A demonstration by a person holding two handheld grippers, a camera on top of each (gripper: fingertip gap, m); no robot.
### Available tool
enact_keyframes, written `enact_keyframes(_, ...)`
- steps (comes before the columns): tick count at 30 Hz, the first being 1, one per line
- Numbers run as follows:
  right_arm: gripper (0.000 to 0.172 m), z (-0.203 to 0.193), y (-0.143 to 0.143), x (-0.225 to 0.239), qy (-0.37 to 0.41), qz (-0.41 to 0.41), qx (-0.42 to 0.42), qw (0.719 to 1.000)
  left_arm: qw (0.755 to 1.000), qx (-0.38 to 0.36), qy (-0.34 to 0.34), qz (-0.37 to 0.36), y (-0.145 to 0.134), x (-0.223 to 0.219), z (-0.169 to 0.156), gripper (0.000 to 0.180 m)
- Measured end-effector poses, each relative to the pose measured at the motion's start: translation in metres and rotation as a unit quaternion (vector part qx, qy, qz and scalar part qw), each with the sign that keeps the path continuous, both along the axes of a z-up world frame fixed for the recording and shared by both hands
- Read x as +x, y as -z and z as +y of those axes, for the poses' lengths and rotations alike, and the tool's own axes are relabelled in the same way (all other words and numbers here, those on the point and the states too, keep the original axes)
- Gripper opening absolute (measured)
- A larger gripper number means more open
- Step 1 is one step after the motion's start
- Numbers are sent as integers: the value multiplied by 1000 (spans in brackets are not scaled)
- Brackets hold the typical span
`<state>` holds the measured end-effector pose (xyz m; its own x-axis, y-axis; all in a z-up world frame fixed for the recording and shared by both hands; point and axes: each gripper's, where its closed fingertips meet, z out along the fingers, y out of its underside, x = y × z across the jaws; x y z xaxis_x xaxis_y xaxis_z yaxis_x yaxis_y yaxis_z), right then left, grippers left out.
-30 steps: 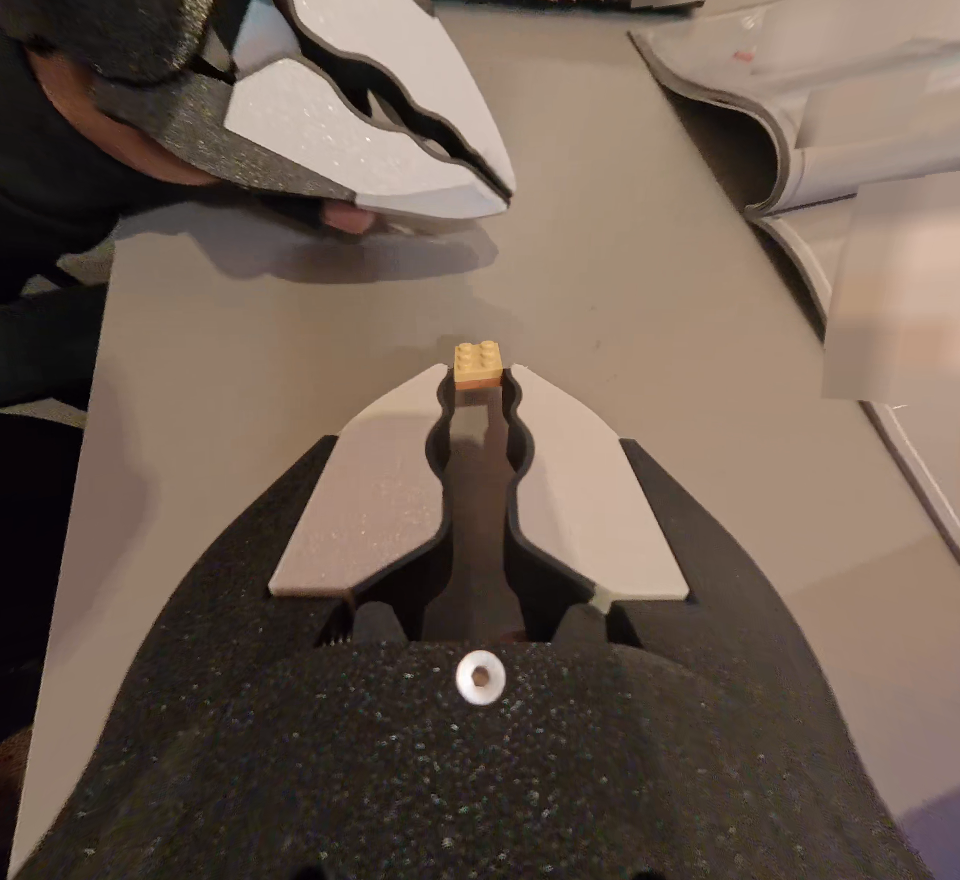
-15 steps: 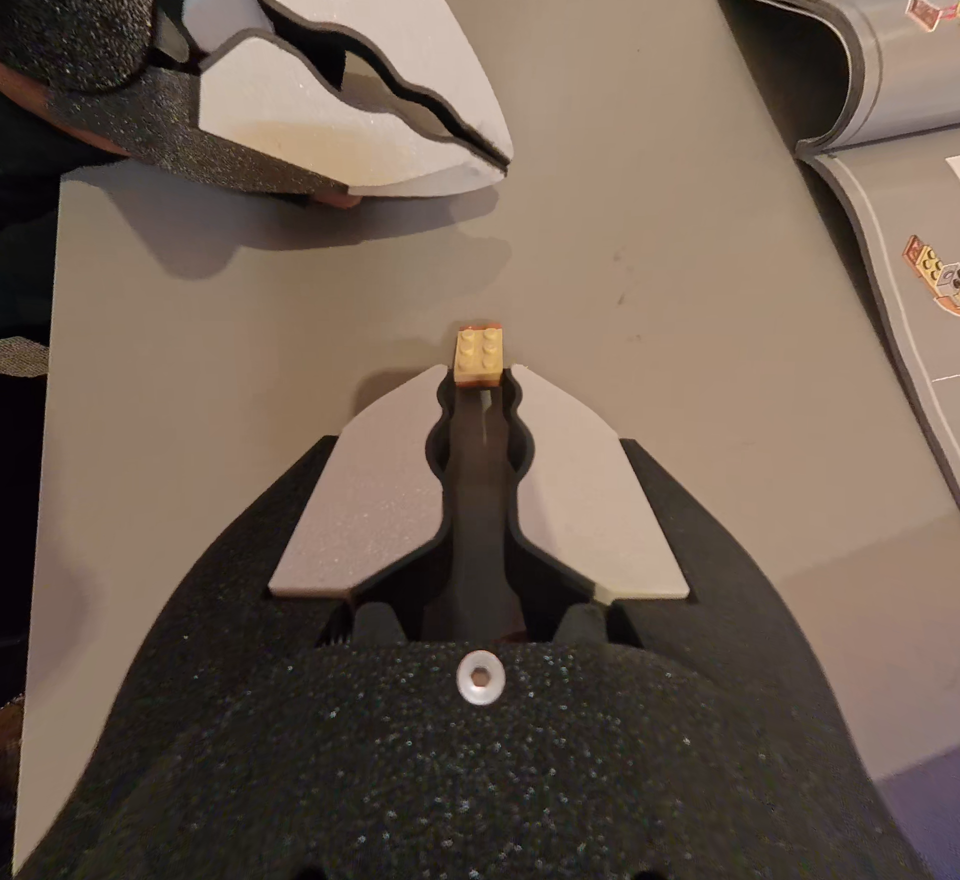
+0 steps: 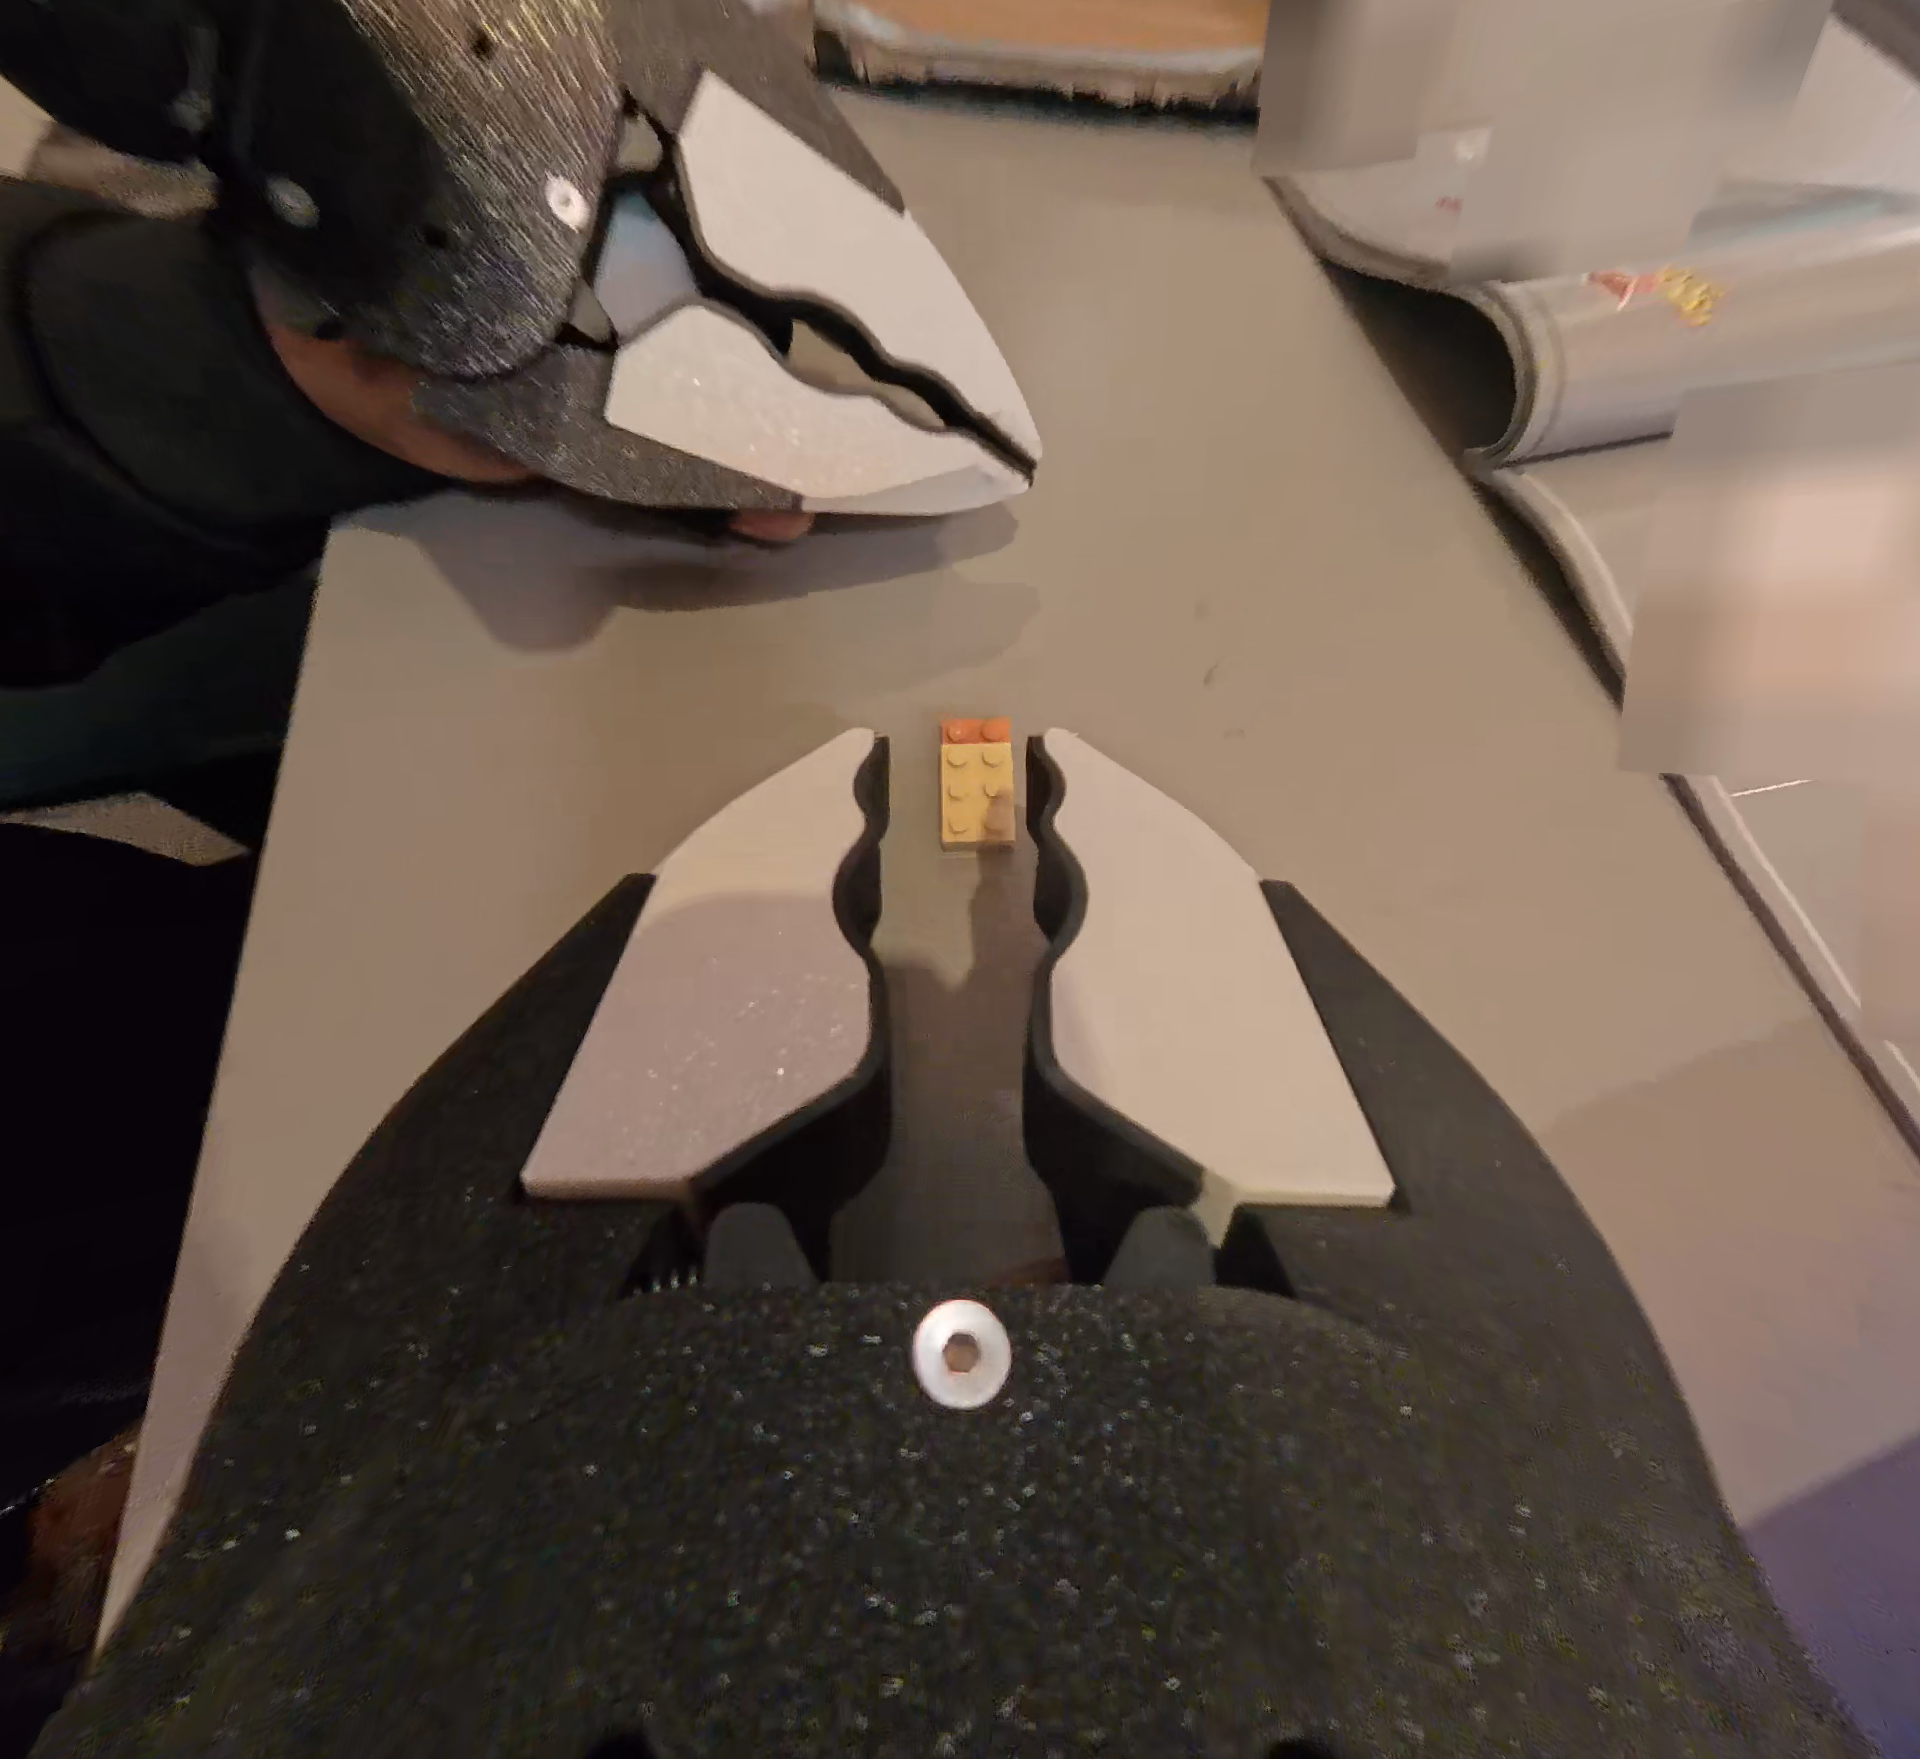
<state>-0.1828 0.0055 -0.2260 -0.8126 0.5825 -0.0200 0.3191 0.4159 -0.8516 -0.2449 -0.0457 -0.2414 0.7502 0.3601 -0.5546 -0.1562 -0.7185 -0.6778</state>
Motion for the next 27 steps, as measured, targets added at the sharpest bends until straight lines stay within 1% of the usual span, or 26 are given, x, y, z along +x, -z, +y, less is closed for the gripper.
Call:
enact_keyframes(3, 26, 7, -20, 6, 0, 35, -44, 998, 1000, 24, -2, -7, -6, 2, 2, 0)
enact_keyframes(6, 27, 18, -34, 16, -9, 66, -82, 994, 996, 84, 13, -8, -22, 12, 15, 0)
enact_keyframes(8, 27, 27, -40, 23, -15, 83, -103, 991, 993, 115, 10, 7, -31, 16, 20, 0)
enact_keyframes(10, 26, 38, -43, 27, -12, 100, -113, 989, 991, 132, 1, 37, -39, 20, 21, 0)
enact_keyframes(13, 25, 56, -47, 34, -8, 108, -137, 985, 986, 157, -5, 56, -48, 29, 22, 0)
enact_keyframes(18, 19, 85, -59, 44, 7, 95, -213, 972, 967, 253, -6, 30, -69, 44, 23, 0)
enact_keyframes(19, 18, 91, -60, 44, 13, 95, -220, 971, 965, 261, -5, 30, -71, 45, 24, 0)
enact_keyframes(22, 15, 103, -62, 46, 25, 93, -236, 967, 968, 250, -6, 33, -69, 45, 27, 0)
enact_keyframes(27, 6, 110, -67, 53, 18, 86, -265, 960, 971, 234, -1, 46, -66, 43, 31, 0)
